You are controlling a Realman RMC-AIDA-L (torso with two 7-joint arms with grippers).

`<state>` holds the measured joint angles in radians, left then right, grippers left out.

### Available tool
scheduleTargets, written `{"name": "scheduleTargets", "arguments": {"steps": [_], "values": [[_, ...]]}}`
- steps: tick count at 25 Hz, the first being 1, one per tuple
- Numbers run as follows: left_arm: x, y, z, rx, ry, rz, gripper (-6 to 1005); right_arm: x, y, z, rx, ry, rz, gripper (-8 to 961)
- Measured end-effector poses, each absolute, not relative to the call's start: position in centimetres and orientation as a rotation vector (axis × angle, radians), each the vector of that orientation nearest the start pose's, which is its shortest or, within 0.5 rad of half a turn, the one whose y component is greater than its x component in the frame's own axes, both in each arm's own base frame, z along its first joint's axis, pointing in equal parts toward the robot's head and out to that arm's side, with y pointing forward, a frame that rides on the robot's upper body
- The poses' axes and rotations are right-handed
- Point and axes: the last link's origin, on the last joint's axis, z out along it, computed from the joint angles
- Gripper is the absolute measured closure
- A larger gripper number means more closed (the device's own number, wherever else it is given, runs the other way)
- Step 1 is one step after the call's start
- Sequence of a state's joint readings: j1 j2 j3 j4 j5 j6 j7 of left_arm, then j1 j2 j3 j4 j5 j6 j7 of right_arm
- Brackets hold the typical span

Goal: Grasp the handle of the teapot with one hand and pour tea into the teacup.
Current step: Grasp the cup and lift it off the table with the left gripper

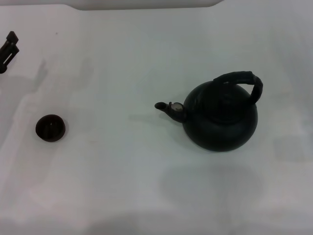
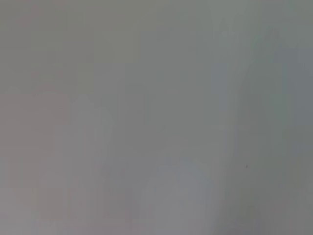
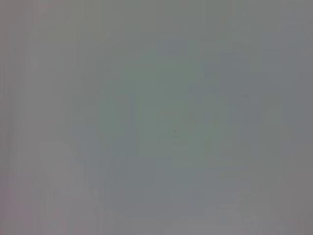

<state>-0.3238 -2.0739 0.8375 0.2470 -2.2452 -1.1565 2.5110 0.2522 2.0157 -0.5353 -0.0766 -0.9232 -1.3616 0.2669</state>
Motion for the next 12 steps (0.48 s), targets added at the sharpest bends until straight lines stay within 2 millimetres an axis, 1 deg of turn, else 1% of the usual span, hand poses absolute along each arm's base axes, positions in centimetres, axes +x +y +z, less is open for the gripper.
{"name": "scheduleTargets", "arguments": {"steps": [12], "values": [[-36.03,31.28,2.1,-1.745,-0.694,-0.777,164,40.2,25.97,5.82,-1.485,0.47,0.572,89]]}}
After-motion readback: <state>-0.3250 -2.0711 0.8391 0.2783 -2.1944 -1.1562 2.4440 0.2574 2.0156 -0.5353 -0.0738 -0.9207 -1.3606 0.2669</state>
